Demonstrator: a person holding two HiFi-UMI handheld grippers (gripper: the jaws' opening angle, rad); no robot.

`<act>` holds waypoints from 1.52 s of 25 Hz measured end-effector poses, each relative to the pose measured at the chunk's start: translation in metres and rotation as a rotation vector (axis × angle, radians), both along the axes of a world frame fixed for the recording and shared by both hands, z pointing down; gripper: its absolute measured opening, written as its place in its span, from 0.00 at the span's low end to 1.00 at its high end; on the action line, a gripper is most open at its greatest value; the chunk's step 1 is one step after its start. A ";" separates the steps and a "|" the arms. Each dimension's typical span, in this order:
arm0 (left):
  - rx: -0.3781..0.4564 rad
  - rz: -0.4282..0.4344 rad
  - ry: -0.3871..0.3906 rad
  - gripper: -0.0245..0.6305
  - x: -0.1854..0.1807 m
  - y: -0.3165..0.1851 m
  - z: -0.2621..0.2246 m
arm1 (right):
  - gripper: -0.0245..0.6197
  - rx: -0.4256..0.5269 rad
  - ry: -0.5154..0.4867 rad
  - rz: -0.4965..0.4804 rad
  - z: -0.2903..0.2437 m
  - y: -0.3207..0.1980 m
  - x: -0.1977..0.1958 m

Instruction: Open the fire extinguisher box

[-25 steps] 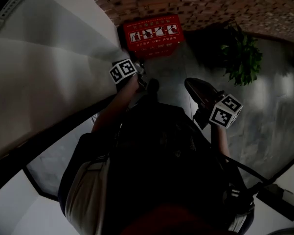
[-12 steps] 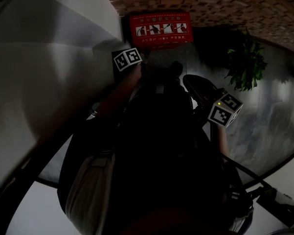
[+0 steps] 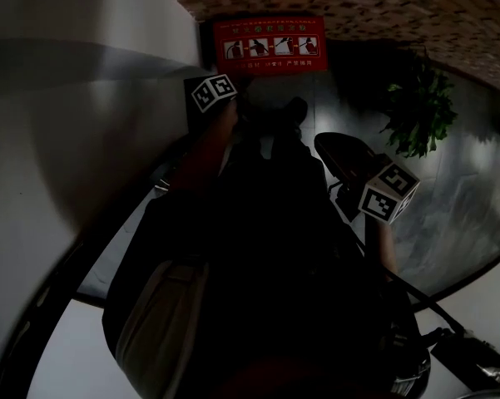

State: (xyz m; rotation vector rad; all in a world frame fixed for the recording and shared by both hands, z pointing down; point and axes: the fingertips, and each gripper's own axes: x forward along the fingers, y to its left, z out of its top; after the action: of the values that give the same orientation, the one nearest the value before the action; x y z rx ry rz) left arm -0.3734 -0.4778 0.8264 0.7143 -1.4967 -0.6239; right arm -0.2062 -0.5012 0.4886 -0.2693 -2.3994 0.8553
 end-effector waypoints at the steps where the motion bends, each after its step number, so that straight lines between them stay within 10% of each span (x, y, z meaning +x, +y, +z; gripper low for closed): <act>1: -0.004 -0.007 0.005 0.32 -0.002 -0.002 0.003 | 0.04 0.010 0.008 -0.008 0.001 -0.001 -0.001; 16: -0.020 -0.140 0.081 0.32 -0.020 -0.002 0.044 | 0.04 -0.044 0.104 -0.001 0.029 0.007 0.008; 38: 0.045 -0.026 0.049 0.31 -0.022 -0.001 0.004 | 0.04 -0.031 0.073 0.031 0.020 0.003 -0.011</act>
State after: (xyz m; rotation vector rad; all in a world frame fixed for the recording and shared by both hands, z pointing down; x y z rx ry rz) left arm -0.3950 -0.4784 0.8300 0.7098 -1.4525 -0.6919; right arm -0.2176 -0.4985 0.5082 -0.2099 -2.3294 0.9018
